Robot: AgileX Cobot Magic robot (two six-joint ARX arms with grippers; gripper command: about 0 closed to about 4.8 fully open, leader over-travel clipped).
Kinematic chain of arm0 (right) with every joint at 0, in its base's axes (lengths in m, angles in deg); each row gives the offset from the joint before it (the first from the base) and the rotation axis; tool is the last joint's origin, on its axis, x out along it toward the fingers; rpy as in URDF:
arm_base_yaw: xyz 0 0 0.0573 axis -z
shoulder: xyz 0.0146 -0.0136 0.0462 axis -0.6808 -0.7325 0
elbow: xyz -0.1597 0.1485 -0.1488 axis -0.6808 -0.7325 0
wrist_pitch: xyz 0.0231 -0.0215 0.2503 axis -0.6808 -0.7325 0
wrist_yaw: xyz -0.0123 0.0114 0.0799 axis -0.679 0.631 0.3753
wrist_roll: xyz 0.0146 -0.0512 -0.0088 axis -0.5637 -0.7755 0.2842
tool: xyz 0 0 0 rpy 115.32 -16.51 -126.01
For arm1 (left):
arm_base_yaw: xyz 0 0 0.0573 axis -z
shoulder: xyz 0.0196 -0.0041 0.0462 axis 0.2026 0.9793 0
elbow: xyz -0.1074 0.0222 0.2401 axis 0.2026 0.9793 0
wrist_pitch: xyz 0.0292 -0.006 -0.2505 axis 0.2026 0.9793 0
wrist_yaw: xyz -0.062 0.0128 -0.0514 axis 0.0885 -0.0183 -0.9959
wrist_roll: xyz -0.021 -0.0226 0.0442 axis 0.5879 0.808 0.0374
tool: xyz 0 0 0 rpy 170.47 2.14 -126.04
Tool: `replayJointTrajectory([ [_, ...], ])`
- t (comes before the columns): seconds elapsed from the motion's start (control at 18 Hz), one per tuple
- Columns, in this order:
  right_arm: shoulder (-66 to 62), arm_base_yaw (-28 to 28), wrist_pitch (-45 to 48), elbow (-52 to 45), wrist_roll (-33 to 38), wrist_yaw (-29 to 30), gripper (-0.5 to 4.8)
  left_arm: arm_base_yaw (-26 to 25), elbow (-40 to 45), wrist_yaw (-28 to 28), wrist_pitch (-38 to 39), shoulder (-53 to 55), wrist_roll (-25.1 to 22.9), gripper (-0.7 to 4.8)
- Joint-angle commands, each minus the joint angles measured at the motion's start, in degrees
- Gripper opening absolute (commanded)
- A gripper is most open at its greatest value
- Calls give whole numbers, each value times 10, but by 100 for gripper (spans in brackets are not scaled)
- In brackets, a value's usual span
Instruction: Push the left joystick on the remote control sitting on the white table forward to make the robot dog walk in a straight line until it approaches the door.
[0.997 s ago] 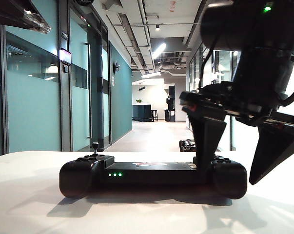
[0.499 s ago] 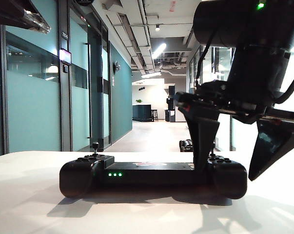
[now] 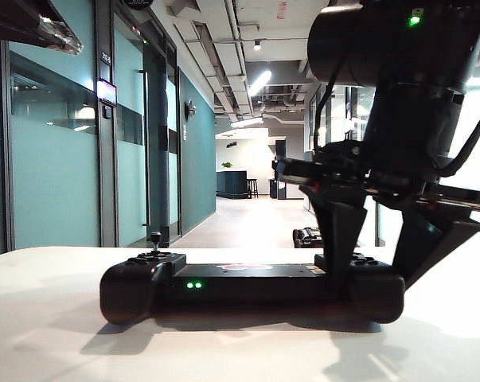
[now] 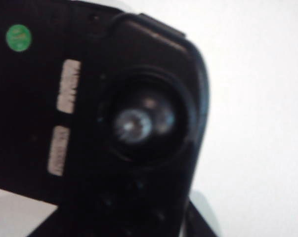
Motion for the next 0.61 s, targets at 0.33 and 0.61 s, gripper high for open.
replayJointTrajectory([
  [0.33,3,-1,13,3,34,-5,87,0,-2,-18,-7,4,-3,-6],
  [0.61,3,-1,24,4,63,-5,75,0,-2,-49,-12,24,-26,-6],
])
